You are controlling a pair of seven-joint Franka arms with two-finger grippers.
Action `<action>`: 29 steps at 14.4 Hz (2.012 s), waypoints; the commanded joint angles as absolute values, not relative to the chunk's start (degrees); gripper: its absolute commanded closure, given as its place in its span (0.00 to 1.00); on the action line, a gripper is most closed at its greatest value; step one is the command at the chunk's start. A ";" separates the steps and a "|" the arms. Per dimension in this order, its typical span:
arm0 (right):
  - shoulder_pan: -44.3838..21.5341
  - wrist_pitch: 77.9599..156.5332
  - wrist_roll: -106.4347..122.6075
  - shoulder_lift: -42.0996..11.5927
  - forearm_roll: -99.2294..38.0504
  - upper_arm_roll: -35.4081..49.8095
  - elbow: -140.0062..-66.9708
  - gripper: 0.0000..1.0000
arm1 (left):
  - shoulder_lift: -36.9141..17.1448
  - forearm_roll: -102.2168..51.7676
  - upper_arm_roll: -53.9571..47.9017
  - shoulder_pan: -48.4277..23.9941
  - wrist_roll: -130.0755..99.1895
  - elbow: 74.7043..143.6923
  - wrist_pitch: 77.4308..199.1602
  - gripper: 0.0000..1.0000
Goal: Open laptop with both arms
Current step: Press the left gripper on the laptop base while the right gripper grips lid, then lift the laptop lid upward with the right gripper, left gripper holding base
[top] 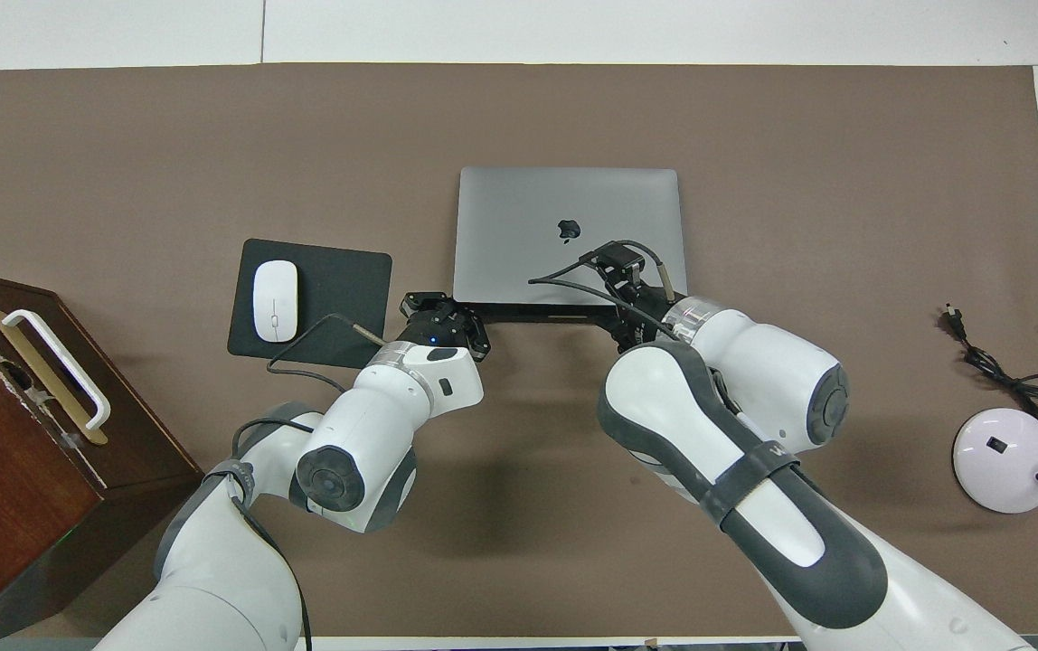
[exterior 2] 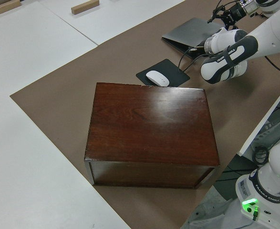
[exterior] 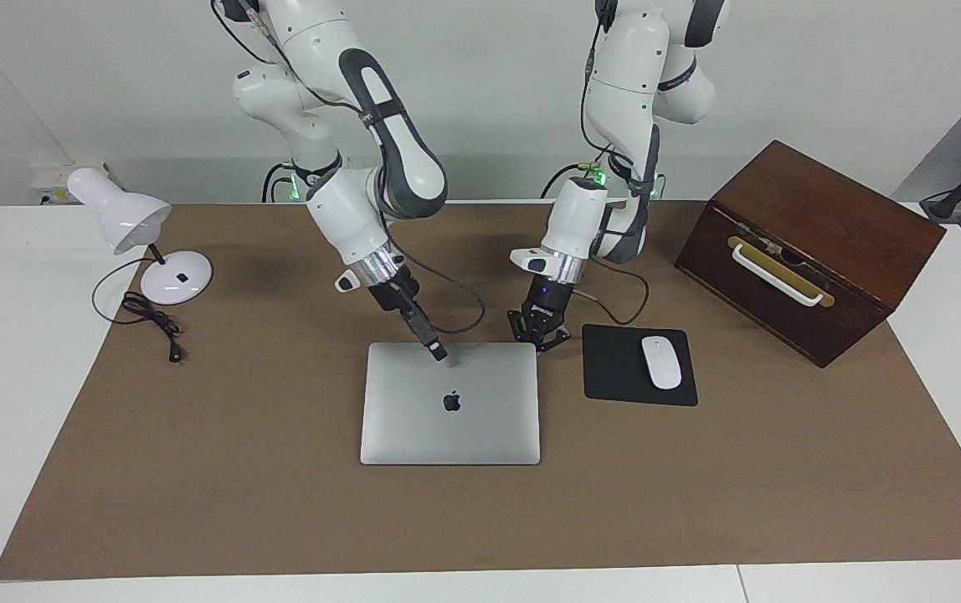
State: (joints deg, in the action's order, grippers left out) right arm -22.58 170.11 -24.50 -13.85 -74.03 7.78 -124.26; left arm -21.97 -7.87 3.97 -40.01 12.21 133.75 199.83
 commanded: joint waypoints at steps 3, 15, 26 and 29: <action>-21.71 170.86 -20.83 -15.38 -76.55 8.53 -122.26 0.00 | -24.17 -8.26 4.13 -39.90 13.54 132.45 200.57 1.00; -20.83 170.68 -19.86 -17.93 -76.46 8.53 -118.40 0.00 | -24.17 -8.09 4.22 -39.90 13.62 132.45 200.57 1.00; -18.63 169.81 -19.78 -19.25 -75.94 8.53 -113.56 0.00 | -24.26 -8.00 4.22 -39.90 13.71 132.45 200.65 1.00; -18.63 169.89 -19.78 -19.34 -75.76 8.53 -112.85 0.00 | -24.35 -7.91 4.22 -39.90 13.71 132.45 200.65 1.00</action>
State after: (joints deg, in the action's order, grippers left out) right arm -20.01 169.98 -22.98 -17.80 -74.16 7.77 -115.49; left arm -22.30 -7.86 3.94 -40.03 12.53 133.32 199.89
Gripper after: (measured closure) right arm 0.000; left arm 0.991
